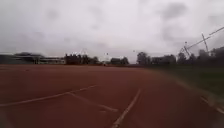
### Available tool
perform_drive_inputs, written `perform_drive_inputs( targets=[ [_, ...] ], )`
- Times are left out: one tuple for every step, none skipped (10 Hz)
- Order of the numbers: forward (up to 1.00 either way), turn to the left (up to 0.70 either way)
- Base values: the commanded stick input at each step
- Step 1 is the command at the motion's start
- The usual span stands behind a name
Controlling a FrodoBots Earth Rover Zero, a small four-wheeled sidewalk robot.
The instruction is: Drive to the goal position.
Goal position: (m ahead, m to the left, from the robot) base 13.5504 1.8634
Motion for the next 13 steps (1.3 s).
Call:
perform_drive_inputs(
  targets=[
    [0.50, 0.00],
    [0.50, 0.00],
    [0.50, 0.00],
    [0.50, 0.00],
    [0.50, 0.00],
    [0.50, 0.00],
    [0.50, 0.00],
    [0.50, 0.00],
    [0.50, 0.00],
    [0.50, 0.00],
    [0.50, 0.00],
    [0.50, 0.00],
    [0.50, 0.00]
  ],
)
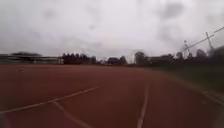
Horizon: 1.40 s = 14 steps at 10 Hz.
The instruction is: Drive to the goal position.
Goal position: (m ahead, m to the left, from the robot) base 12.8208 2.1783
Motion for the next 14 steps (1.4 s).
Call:
perform_drive_inputs(
  targets=[
    [0.50, 0.00],
    [0.50, -0.03],
    [0.50, -0.14],
    [0.50, -0.26],
    [0.50, -0.39],
    [0.50, -0.30],
    [0.50, -0.28],
    [0.50, -0.25],
    [0.50, -0.17],
    [0.50, 0.00],
    [0.50, 0.00],
    [0.50, 0.00],
    [0.50, 0.00],
    [0.50, 0.00]
  ],
)
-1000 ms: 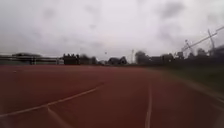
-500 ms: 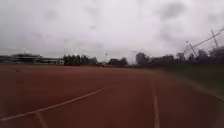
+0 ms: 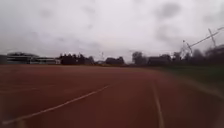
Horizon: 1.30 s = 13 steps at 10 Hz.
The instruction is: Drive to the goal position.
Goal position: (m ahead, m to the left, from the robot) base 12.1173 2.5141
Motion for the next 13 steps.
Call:
perform_drive_inputs(
  targets=[
    [0.50, 0.00],
    [0.50, 0.00],
    [0.50, 0.00],
    [0.50, 0.00],
    [0.50, 0.00],
    [0.50, 0.00],
    [0.50, 0.00],
    [0.50, 0.00],
    [0.50, 0.00],
    [0.50, 0.00],
    [0.50, 0.00],
    [0.50, 0.00],
    [0.50, 0.00]
  ],
)
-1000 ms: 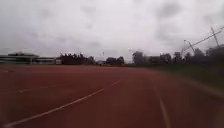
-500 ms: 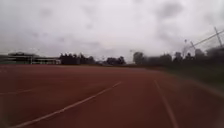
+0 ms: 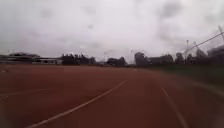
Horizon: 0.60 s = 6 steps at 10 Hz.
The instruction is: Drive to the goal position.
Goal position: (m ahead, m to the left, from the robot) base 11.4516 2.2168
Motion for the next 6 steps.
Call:
perform_drive_inputs(
  targets=[
    [0.50, 0.00],
    [0.50, 0.00],
    [0.50, -0.01],
    [0.50, -0.06],
    [0.50, -0.14],
    [0.50, -0.29]
  ],
)
